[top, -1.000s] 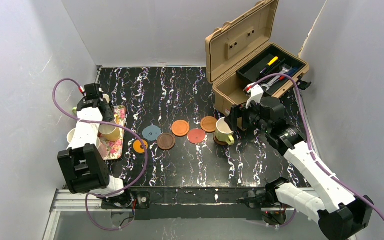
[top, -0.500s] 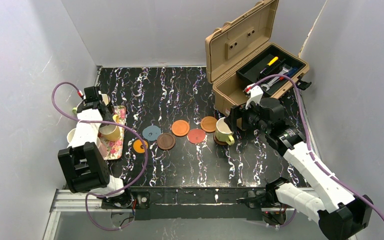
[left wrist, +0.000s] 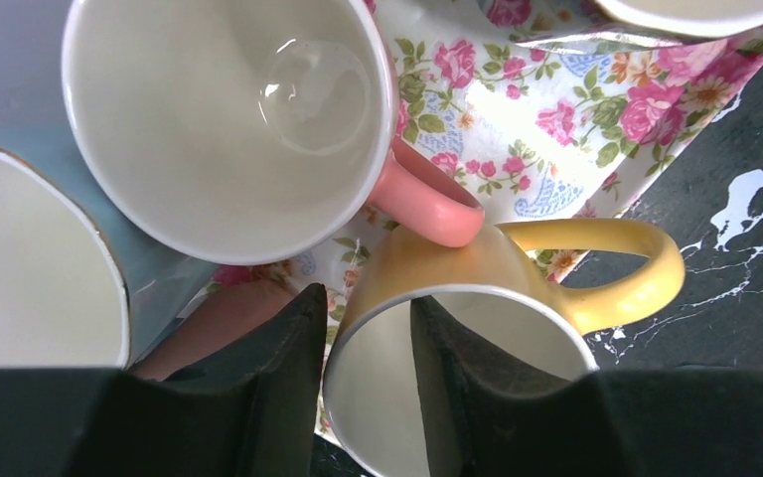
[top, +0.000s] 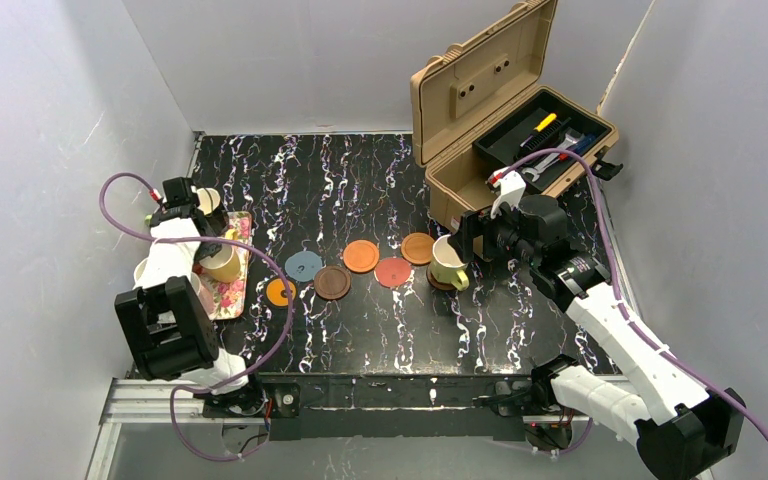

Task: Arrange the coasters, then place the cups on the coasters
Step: Pick up the cup from the tray.

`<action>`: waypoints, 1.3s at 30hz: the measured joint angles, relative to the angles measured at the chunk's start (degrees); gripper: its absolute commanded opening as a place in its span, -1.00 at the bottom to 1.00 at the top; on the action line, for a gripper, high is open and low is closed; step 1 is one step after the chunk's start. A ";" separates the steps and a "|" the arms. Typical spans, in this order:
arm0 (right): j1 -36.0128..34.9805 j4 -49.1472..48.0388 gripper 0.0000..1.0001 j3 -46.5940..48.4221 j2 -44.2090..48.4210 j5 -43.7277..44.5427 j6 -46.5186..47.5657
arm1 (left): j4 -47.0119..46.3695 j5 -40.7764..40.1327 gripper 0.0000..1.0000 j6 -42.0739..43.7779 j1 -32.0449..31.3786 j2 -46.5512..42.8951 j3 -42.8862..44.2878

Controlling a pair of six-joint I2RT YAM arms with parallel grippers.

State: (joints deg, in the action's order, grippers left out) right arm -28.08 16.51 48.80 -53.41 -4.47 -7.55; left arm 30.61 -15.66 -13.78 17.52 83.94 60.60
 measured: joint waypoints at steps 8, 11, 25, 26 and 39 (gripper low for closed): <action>0.00 -0.02 0.90 0.00 0.00 -0.02 -0.02 | 1.20 0.63 -0.89 0.07 0.00 1.18 0.00; 0.00 -0.02 0.90 0.00 0.00 -0.02 0.02 | 0.70 1.73 -1.00 -0.22 -0.02 0.90 0.09; 0.00 0.48 0.97 3.39 -2.62 1.14 -3.74 | 4.35 4.55 -1.00 -2.78 -1.29 -9.01 0.09; 0.00 0.39 0.97 3.91 -2.64 0.94 -4.50 | 4.35 4.55 -1.00 -3.06 -1.86 -10.12 0.09; -9.40 -3.10 0.97 10.38 -8.90 4.52 -17.84 | 4.20 2.82 -1.00 -15.65 -27.67 -19.74 -0.83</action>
State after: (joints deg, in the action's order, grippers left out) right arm -37.47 13.41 59.18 -62.30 0.05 -25.39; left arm 34.81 -12.84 -29.43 -10.15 64.20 59.77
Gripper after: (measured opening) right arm 0.984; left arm 0.089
